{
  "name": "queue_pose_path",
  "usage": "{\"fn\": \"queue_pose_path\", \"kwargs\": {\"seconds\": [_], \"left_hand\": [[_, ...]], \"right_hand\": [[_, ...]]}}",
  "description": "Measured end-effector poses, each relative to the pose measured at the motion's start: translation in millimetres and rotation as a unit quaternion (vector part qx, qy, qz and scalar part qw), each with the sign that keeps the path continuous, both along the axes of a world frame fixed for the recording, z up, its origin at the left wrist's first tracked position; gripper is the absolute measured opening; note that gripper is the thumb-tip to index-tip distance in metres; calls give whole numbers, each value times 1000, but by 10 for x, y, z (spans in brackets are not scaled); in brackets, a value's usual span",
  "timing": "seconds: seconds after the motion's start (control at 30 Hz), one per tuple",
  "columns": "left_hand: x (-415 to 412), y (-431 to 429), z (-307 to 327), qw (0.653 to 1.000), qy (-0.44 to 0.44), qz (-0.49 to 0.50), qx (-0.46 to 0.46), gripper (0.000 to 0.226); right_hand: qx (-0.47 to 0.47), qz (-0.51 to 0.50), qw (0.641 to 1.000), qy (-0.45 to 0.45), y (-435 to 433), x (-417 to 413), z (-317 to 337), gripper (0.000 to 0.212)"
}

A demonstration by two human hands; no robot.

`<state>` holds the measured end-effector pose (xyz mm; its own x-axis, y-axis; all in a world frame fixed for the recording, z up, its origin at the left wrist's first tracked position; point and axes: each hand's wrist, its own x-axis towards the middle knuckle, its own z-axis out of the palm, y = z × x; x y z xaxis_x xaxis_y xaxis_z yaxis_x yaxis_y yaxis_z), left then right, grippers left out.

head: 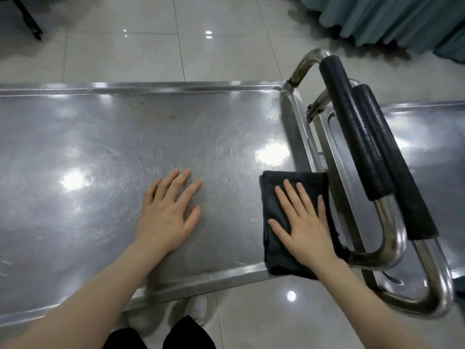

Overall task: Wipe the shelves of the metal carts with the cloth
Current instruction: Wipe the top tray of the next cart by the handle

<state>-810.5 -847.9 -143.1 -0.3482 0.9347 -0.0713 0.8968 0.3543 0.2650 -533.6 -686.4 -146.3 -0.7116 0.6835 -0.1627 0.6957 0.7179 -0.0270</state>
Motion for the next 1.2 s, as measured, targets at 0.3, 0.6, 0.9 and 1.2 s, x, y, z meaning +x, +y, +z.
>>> {"fn": "queue_pose_path", "kwargs": {"seconds": [0.3,0.6,0.9,1.2], "left_hand": [[-49,13,-120,1000,11,0,23,55],[-20,-43,72,999,0,-30,-30,61],[114,-1205,306,991,-39,15,-125,74],[-72,-1587,284,995,-31,3,-94,82]], "right_hand": [[7,-150,988,24,330,-781,-7,72],[-32,10,999,1,-620,114,75,72],[-41,-119,992,16,-1056,-569,0,77],[-40,20,999,26,-1000,-612,46,71]]}}
